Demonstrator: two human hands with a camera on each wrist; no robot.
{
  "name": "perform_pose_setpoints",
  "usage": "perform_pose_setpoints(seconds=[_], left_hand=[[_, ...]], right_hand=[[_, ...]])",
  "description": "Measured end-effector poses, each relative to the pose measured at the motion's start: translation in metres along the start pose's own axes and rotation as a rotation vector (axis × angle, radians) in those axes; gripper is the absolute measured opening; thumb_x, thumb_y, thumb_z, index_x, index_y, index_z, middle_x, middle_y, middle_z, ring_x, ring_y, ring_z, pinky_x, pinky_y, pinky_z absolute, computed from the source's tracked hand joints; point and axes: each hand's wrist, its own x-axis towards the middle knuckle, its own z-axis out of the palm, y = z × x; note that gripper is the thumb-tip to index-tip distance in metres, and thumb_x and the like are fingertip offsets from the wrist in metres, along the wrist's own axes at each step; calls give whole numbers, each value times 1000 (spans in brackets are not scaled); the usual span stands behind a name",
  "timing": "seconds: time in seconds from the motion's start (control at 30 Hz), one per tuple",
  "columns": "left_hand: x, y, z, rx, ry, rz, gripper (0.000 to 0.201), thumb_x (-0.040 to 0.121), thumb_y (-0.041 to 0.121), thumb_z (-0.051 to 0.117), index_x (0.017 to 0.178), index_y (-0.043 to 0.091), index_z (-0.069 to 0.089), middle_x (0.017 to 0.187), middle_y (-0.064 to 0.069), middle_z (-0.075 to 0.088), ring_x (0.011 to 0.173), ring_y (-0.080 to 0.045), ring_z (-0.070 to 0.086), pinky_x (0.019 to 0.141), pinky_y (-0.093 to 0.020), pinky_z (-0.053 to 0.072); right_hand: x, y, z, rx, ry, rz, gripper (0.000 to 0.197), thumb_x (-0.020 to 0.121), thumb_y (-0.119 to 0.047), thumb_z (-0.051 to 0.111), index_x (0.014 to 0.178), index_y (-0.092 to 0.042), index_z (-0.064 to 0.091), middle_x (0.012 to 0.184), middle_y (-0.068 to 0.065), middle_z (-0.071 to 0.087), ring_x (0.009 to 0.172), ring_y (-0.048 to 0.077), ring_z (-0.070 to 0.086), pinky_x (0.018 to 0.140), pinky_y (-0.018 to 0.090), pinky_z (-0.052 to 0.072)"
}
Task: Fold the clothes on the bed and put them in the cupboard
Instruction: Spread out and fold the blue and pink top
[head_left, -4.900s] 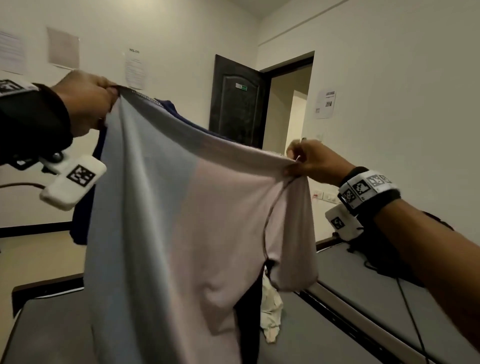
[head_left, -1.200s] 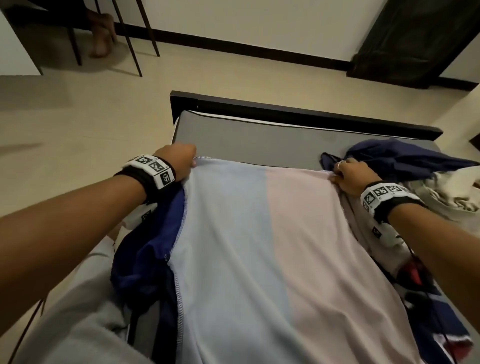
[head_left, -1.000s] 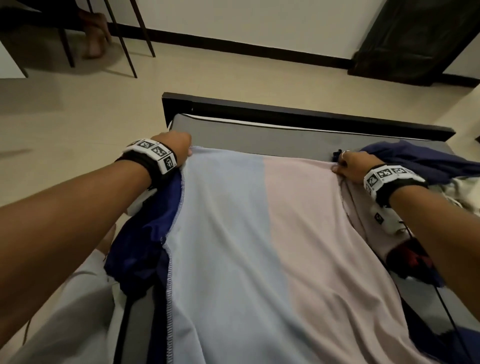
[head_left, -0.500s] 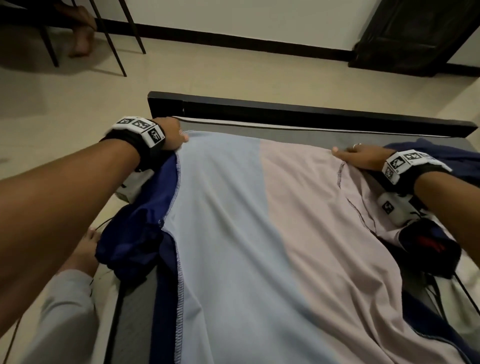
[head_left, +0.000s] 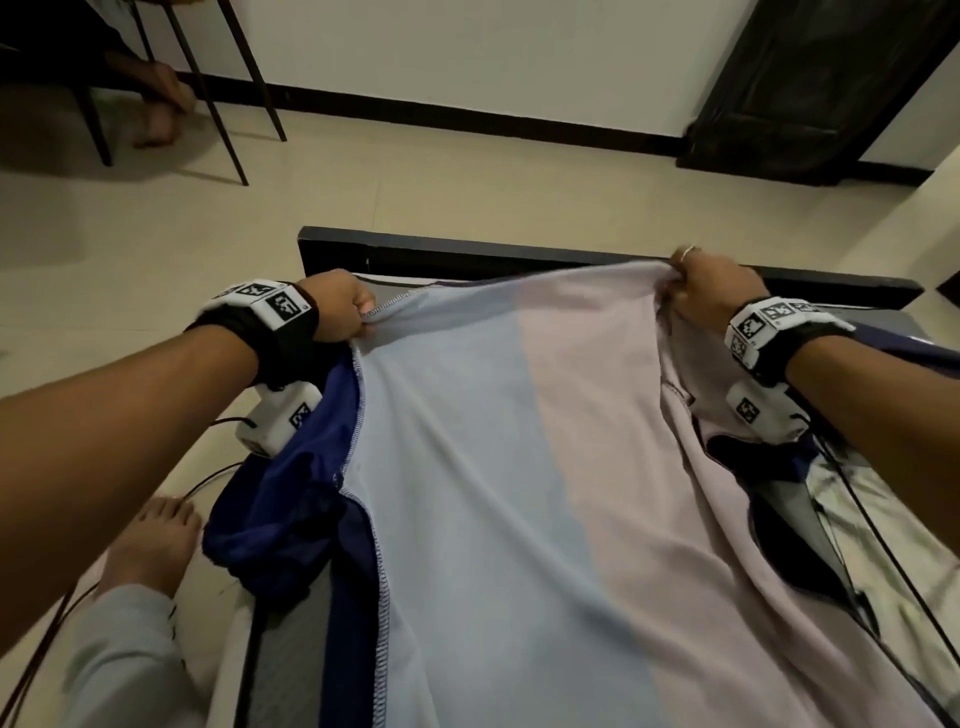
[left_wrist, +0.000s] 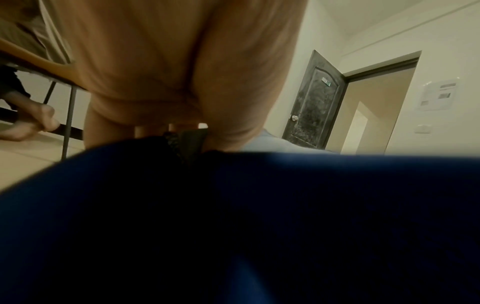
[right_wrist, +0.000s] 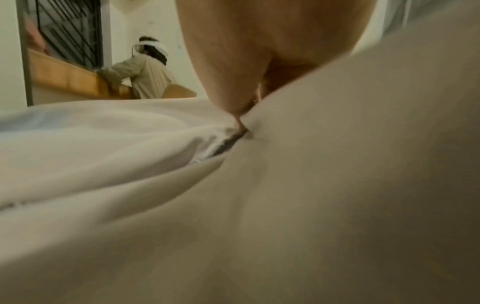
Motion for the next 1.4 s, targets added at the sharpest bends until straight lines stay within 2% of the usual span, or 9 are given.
perform_pose_setpoints(seconds=[0.1,0.27,0.43,0.63,0.8,0.93,1.03,1.2,1.4], left_hand=[[4,-5,0,-106,22,-51,25,87,13,71,66,15,57,64,-2,53,58,-15,44,51,-23,34],[18,1,-18,-317,125,-46,18,94,25,66,79,16,58,71,-3,55,59,-16,48,50,-25,36],[46,18,-5,-39,194,-46,20,94,31,64,94,13,56,109,-18,64,100,-36,60,76,-33,42],[56,14,3,42,185,-94,53,88,38,71,123,8,46,120,-19,60,106,-38,59,76,-37,43],[6,28,17,300,266,83,72,80,53,73,132,15,41,130,-15,47,112,-39,54,90,-49,46],[-63,57,27,525,377,393,55,82,49,68,126,18,56,131,-10,51,116,-34,50,93,-51,43],[-115,69,39,450,230,553,34,88,42,61,114,21,61,117,-4,53,98,-28,54,76,-46,49],[-199,85,59,440,-24,618,21,91,39,57,108,26,58,114,4,50,101,-22,50,71,-32,34],[-271,103,70,513,-225,526,32,88,59,56,97,29,60,106,7,55,100,-20,55,77,-34,38]], right_hand=[[-1,5,23,-89,-290,95,31,92,-38,66,117,-19,60,115,15,67,92,33,60,85,38,52],[12,9,34,-67,-289,125,26,96,-28,60,118,-15,62,120,17,66,97,34,60,80,33,46],[25,24,37,53,-268,165,17,100,-26,51,93,-11,55,112,21,66,91,32,59,78,33,43],[22,14,50,81,-308,244,50,104,-43,39,137,-6,46,140,25,52,124,44,53,103,46,44],[-3,17,27,197,-354,213,48,103,-43,44,137,-10,51,138,20,56,122,37,55,101,40,41],[-47,17,1,258,-390,137,37,101,-35,49,130,-12,54,130,17,61,107,32,57,91,35,42],[-92,7,-10,310,-240,45,55,99,-22,55,150,-12,36,143,19,50,127,40,50,106,42,40],[-180,-6,-11,372,95,-144,39,91,-16,63,130,-14,60,136,10,53,128,32,46,113,43,36],[-286,-8,-15,266,44,-234,14,82,-29,59,87,-28,71,95,-2,60,93,25,56,81,39,47]])
